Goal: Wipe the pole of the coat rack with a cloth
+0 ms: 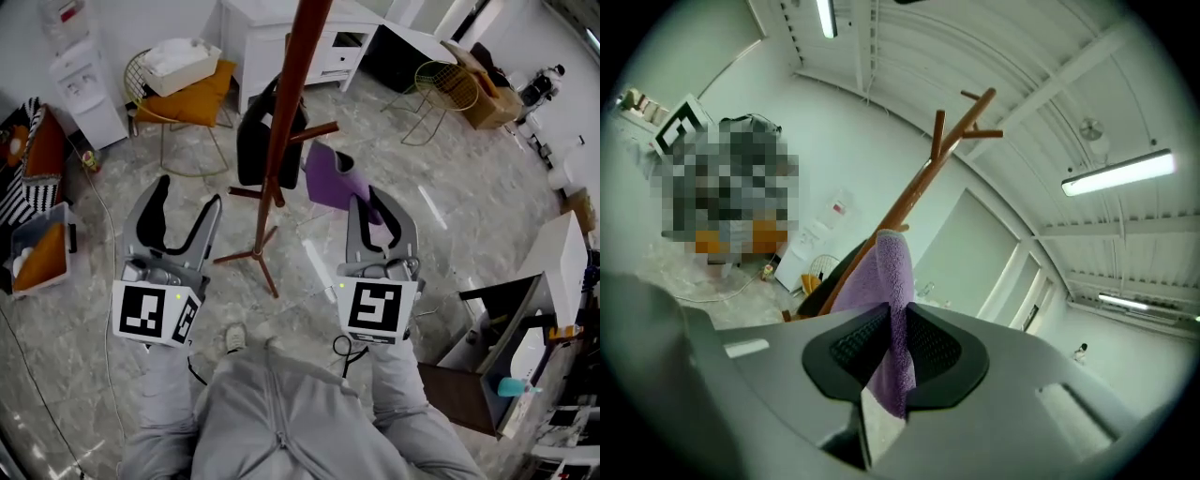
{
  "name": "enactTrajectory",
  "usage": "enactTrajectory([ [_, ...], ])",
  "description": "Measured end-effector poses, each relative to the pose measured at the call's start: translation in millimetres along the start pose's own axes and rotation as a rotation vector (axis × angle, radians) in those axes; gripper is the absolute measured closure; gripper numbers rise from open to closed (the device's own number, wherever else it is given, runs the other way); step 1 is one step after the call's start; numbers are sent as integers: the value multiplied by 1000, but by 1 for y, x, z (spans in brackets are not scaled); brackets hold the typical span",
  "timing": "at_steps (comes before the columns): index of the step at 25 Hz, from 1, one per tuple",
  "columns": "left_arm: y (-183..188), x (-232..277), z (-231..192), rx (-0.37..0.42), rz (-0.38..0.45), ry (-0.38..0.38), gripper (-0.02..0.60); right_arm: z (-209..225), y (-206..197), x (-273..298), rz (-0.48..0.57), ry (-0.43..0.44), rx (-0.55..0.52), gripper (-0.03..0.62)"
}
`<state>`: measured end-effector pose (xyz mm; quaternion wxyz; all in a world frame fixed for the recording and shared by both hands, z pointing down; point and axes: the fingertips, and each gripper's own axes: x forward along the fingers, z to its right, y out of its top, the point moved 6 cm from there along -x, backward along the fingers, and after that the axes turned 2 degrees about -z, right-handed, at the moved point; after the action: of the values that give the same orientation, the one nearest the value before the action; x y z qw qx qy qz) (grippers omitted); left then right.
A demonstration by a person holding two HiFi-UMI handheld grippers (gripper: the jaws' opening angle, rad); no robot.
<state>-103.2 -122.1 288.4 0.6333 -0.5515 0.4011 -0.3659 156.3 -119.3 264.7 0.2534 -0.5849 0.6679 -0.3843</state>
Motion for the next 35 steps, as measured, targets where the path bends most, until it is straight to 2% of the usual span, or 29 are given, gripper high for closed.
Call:
enactTrajectory([
  [3,0,-7,3,1,-1,21,241,-5,25,-5,78,65,-34,545],
  [7,2,-20,6,7,-6,51,241,-29,51,9,205,205,-65,545],
  [11,1,-35,-1,11,-18,102,241,-61,53,44,282,354,-149,545],
  [13,-1,-42,-8,9,-25,125,241,-75,39,65,254,403,-196,545],
  [15,-3,-48,-16,4,-30,144,241,-85,20,83,177,440,-225,545],
  [20,-11,-51,-29,-11,-45,166,241,-92,-16,103,27,501,-205,545],
  [35,-19,-23,-22,-28,-60,101,241,-82,-58,106,-94,506,-170,548],
])
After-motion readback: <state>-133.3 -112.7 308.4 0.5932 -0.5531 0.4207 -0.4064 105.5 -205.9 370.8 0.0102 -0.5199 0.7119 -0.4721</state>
